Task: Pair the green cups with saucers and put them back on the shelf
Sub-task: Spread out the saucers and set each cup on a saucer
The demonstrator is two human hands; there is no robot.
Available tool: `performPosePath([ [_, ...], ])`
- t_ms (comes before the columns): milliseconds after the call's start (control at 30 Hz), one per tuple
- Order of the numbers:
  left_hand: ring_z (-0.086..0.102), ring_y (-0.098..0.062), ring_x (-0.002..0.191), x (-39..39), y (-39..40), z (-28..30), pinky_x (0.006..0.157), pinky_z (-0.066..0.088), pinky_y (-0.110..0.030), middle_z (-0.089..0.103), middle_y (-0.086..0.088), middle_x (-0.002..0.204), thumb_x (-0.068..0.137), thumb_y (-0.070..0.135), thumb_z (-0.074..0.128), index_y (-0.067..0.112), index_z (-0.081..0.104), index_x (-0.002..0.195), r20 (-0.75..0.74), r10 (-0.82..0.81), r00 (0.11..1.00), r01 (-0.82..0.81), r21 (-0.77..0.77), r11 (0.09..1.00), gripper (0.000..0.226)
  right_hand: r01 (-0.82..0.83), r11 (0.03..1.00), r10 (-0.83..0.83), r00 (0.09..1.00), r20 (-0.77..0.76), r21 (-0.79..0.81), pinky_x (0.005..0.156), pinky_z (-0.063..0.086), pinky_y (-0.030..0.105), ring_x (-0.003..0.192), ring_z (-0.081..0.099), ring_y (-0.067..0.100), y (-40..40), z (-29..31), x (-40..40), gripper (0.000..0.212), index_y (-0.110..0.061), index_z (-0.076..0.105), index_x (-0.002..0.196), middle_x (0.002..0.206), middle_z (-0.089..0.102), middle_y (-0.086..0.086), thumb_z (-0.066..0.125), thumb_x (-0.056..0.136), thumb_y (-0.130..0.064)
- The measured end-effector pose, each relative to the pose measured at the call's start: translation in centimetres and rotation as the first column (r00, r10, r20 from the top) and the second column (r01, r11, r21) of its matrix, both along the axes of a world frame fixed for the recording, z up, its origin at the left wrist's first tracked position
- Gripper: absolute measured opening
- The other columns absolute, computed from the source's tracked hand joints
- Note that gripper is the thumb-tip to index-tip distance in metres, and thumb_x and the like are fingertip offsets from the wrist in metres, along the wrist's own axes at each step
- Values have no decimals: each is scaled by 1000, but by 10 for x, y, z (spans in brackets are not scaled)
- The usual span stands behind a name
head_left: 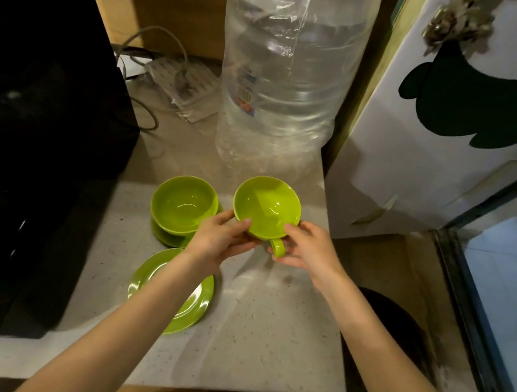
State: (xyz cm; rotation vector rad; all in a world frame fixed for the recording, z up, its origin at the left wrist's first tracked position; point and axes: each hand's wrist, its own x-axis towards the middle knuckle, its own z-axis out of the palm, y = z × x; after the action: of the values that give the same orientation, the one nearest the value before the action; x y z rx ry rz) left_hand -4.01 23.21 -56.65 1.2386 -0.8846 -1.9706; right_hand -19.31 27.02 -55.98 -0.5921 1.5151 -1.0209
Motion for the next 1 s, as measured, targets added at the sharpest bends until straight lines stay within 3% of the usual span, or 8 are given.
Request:
performPosePath([
  [133, 71, -14, 67, 24, 12, 23, 65, 58, -26, 70, -8, 86, 88, 12, 54, 7, 55, 118, 6, 34, 999, -33, -50, 998, 31, -30, 995, 32, 999, 22, -91, 59, 59, 30, 56, 68, 14, 4, 16, 18, 7, -14, 58, 88, 77, 66, 6, 52, 91, -13],
  [333, 72, -19, 76, 79, 47, 42, 68, 60, -27, 68, -17, 103, 86, 15, 56, 7, 55, 120, 44, 128, 991, -125, -63, 990, 34, -160, 976, 167, 985, 35, -150, 54, 59, 27, 58, 64, 16, 18, 28, 62, 13, -7, 56, 101, 81, 64, 10, 53, 91, -14],
  [433, 72, -17, 73, 103, 70, 40, 67, 59, -26, 72, -13, 95, 85, 13, 57, 8, 56, 118, 69, 189, 980, -185, -60, 981, 33, -238, 962, 240, 971, 2, -131, 47, 56, 22, 62, 58, 15, 27, 22, 85, 11, -9, 58, 99, 82, 60, 11, 55, 90, -14],
  [567, 73, -15, 71, 124, 95, 30, 66, 59, -24, 76, -3, 78, 84, 10, 57, 14, 60, 106, 86, 253, 964, -252, -23, 967, 23, -339, 938, 336, 941, -45, -75, 50, 56, 19, 65, 60, 9, 37, 7, 103, 9, -13, 61, 95, 79, 62, 2, 57, 88, -16],
  [700, 71, -14, 64, 130, 111, 15, 63, 59, -22, 73, -11, 81, 83, 7, 58, 11, 61, 100, 94, 302, 949, -308, 49, 950, 18, -371, 928, 370, 927, -58, -16, 54, 57, 24, 63, 62, 8, 48, -10, 113, 6, -16, 62, 85, 75, 63, 1, 57, 88, -15],
  [867, 71, -12, 63, 126, 123, -2, 64, 58, -21, 68, -20, 92, 85, 7, 57, 4, 54, 118, 165, 296, 941, -306, 41, 951, 34, -396, 917, 398, 904, -155, 43, 70, 58, 42, 71, 62, 17, 58, -24, 112, 19, 3, 65, 96, 81, 63, 10, 57, 87, -12],
  [1000, 70, -15, 71, 122, 126, -7, 61, 58, -18, 70, -15, 91, 85, 9, 57, 9, 51, 124, 222, 293, 930, -300, -1, 954, 39, -407, 911, 413, 887, -206, 74, 77, 58, 48, 75, 63, 24, 59, -29, 111, 15, -2, 65, 88, 84, 64, 16, 58, 87, -14],
])
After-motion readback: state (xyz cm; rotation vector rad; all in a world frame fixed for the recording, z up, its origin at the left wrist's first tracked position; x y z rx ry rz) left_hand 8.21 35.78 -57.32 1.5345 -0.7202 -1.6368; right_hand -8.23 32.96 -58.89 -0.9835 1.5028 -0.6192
